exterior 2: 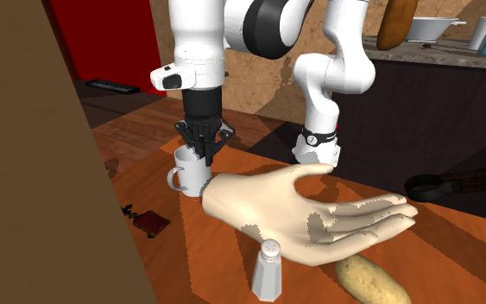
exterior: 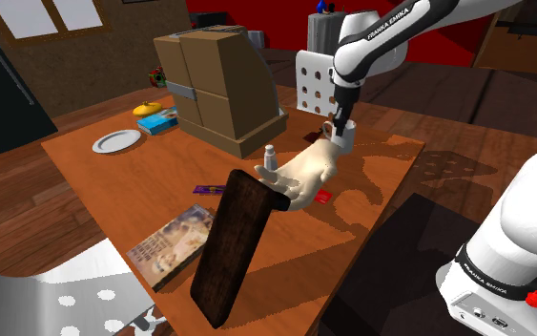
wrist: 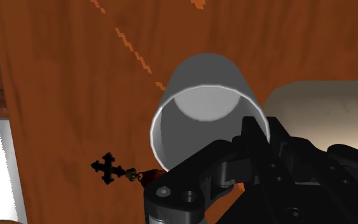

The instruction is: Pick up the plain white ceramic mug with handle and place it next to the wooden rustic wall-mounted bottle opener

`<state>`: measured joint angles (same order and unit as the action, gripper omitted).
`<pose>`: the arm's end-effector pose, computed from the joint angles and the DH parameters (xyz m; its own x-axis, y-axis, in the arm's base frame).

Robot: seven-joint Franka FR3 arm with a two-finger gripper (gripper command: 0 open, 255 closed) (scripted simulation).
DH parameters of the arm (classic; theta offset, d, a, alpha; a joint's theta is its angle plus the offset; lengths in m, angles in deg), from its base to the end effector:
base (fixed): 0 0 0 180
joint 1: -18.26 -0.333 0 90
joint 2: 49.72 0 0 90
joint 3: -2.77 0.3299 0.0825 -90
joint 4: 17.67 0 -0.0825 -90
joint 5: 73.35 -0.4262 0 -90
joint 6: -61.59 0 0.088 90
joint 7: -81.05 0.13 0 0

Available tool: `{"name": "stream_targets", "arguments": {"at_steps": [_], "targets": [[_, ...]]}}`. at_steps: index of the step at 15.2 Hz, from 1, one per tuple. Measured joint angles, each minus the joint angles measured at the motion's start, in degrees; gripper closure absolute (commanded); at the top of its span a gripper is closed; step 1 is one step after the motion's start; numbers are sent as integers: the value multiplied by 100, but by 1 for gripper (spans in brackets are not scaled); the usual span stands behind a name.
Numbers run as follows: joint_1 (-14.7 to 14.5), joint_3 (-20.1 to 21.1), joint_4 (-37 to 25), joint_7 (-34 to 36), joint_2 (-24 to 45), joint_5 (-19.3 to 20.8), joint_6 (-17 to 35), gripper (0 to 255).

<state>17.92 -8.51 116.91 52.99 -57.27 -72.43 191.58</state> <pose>0.5134 -0.0996 0.3535 0.9511 0.3048 0.0496 0.3046 -0.9524 0.0118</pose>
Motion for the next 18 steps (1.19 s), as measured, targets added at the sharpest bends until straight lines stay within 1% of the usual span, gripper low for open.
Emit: {"name": "stream_targets", "arguments": {"at_steps": [13, 18], "targets": [[7, 41, -592, 71, -443, 81, -1028, 255], [4, 55, -909, 84, -531, 89, -1431, 255]]}}
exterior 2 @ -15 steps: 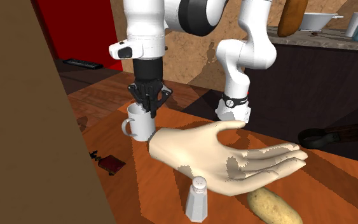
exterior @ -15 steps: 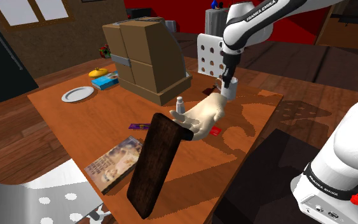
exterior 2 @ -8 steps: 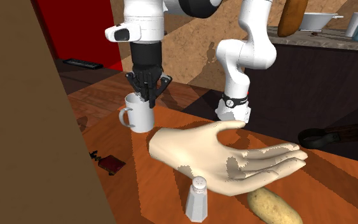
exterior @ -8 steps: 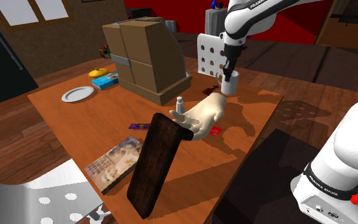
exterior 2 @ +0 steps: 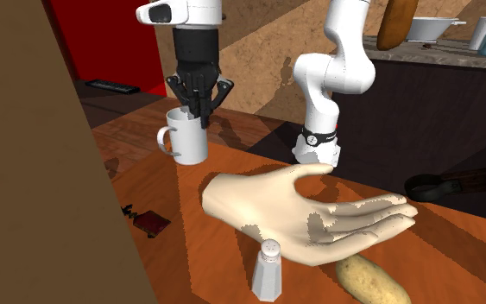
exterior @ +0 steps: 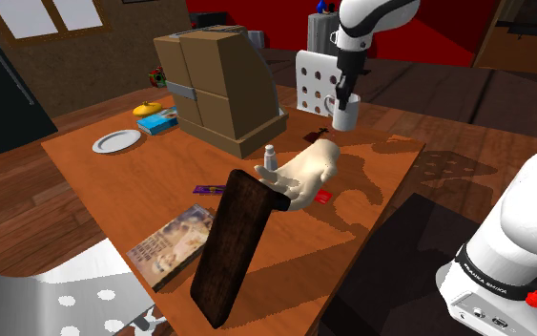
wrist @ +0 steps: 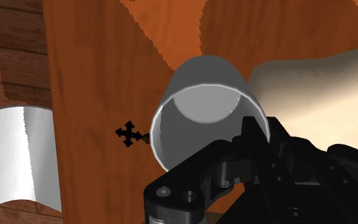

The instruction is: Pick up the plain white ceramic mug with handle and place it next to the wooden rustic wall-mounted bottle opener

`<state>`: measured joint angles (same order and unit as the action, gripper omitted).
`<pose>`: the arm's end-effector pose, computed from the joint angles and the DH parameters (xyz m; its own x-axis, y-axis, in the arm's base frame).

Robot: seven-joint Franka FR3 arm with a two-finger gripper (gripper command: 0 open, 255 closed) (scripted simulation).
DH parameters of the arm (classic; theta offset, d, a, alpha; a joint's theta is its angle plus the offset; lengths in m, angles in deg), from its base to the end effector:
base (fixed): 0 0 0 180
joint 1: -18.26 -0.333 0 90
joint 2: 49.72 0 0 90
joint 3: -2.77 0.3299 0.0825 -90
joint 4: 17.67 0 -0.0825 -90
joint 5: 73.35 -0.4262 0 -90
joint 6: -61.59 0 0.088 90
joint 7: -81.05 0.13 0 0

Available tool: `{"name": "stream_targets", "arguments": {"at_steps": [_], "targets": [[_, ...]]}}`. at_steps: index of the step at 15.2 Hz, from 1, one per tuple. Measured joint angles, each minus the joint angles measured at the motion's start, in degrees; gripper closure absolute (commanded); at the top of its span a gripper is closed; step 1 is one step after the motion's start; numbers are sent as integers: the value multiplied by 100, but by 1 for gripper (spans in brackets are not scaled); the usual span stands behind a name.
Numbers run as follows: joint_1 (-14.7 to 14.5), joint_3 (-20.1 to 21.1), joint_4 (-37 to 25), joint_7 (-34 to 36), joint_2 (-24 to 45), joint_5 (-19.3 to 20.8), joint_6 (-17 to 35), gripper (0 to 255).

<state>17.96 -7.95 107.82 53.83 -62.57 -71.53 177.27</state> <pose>0.5178 -0.1006 0.4577 0.9511 0.3048 0.0496 0.3046 -0.9524 0.0119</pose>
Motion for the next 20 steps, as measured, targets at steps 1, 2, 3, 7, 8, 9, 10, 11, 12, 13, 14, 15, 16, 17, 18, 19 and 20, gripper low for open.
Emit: {"name": "stream_targets", "arguments": {"at_steps": [1, 2, 3, 7, 8, 9, 10, 11, 12, 13, 14, 15, 16, 17, 18, 19, 20], "targets": [[1, 2, -55, 0, -27, 4, -82, 255], [3, 4, -112, 2, -59, 9, -170, 255], [5, 2, -156, -4, -74, 12, -229, 255], [-4, 19, -460, 11, -99, 9, -558, 255], [-2, 18, -506, 8, -112, 11, -617, 255], [-9, 28, -600, 22, -111, 8, -710, 255], [-6, 24, -671, 11, -116, 8, -786, 255], [-6, 25, -737, 10, -119, 8, -854, 255], [-7, 29, -808, 15, -134, 10, -940, 255], [-8, 30, -888, 14, -131, 8, -1017, 255], [-8, 31, -974, 12, -133, 7, -1105, 255], [-9, 32, -1042, 11, -131, 6, -1170, 255], [-10, 34, -1120, 12, -131, 5, -1249, 255], [-14, 41, -1191, 20, -135, 4, -1325, 255], [-15, 40, -1288, 16, -125, 2, -1411, 255], [-18, 45, -1358, 21, -126, 1, -1482, 255], [-16, 41, -1431, 13, -117, 0, -1546, 255]]}}
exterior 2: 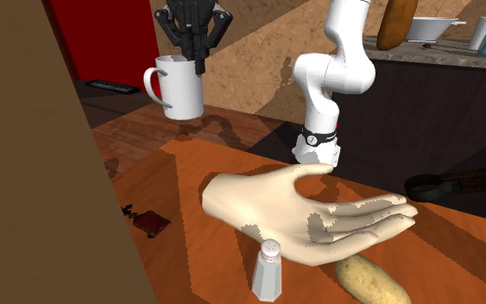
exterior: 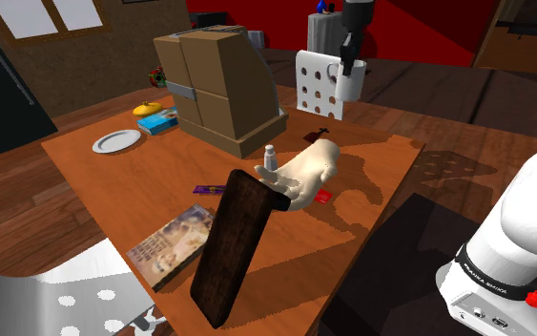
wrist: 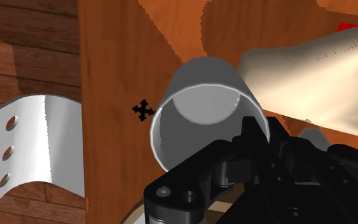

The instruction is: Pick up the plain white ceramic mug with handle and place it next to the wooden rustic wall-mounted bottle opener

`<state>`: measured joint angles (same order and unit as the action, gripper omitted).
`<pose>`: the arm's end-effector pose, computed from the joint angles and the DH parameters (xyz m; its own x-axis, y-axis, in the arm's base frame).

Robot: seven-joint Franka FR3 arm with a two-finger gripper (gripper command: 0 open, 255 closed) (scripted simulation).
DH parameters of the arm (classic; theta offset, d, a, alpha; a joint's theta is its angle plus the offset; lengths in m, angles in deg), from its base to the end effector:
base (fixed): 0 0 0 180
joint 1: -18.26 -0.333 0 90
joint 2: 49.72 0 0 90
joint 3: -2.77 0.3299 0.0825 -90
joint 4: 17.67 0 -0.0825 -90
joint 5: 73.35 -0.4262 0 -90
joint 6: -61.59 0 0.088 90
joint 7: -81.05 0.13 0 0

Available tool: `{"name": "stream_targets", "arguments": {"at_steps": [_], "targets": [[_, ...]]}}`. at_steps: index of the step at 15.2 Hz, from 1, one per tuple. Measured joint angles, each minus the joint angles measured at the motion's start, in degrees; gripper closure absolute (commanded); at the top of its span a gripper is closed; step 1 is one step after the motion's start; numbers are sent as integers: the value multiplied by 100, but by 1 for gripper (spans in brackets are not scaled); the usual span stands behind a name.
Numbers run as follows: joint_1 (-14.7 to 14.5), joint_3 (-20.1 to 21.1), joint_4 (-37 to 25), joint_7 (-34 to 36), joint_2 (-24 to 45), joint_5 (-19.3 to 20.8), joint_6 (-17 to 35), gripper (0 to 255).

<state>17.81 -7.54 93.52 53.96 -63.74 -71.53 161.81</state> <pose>0.5193 -0.1017 0.5743 0.9511 0.3047 0.0495 0.3045 -0.9524 0.0120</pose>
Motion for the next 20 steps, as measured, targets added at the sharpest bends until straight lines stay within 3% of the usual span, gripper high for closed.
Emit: {"name": "stream_targets", "arguments": {"at_steps": [20], "targets": [[-18, -11, -2002, -48, 433, -77, -1575, 255]]}}
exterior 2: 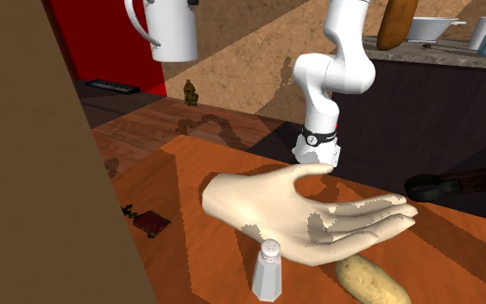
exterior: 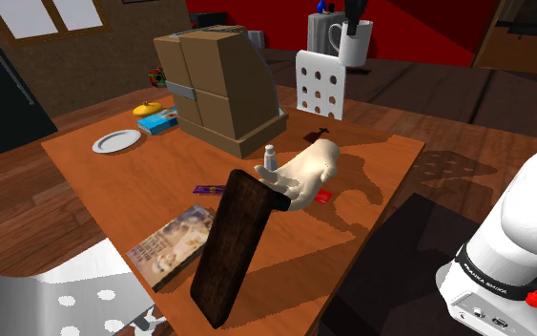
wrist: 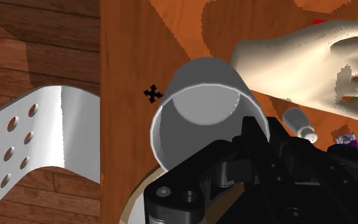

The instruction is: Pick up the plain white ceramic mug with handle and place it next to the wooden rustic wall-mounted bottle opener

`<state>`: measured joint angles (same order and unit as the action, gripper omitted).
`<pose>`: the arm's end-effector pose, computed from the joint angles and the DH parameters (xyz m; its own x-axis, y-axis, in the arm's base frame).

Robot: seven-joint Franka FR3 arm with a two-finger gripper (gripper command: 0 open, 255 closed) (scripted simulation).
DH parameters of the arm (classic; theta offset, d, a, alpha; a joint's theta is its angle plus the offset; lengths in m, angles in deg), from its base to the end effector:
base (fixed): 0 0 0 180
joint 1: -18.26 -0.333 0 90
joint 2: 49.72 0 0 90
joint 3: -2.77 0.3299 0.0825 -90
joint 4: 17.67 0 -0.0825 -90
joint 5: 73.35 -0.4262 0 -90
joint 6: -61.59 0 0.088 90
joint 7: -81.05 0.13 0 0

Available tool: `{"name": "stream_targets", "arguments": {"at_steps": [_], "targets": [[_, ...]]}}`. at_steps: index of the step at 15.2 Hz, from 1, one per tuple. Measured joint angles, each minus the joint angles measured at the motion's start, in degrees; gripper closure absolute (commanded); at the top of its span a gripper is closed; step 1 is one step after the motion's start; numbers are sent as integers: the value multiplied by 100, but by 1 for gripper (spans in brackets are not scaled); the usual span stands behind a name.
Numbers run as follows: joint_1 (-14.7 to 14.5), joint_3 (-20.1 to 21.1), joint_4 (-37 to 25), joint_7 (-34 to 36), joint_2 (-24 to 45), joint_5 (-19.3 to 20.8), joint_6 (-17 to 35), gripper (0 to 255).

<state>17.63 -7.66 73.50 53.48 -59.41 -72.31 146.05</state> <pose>0.5209 -0.1022 0.6899 0.9512 0.3047 0.0494 0.3045 -0.9524 0.0117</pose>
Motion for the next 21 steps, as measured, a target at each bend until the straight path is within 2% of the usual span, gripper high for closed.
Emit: {"name": "stream_targets", "arguments": {"at_steps": [11, 16, 21], "targets": [[-376, 848, 1362, 1225, -1485, -34, -131, 255], [-543, 1304, 1868, 1829, -2068, -219, -207, 255], [-717, 1797, 2104, 2457, -2496, -488, -377, 255]]}}
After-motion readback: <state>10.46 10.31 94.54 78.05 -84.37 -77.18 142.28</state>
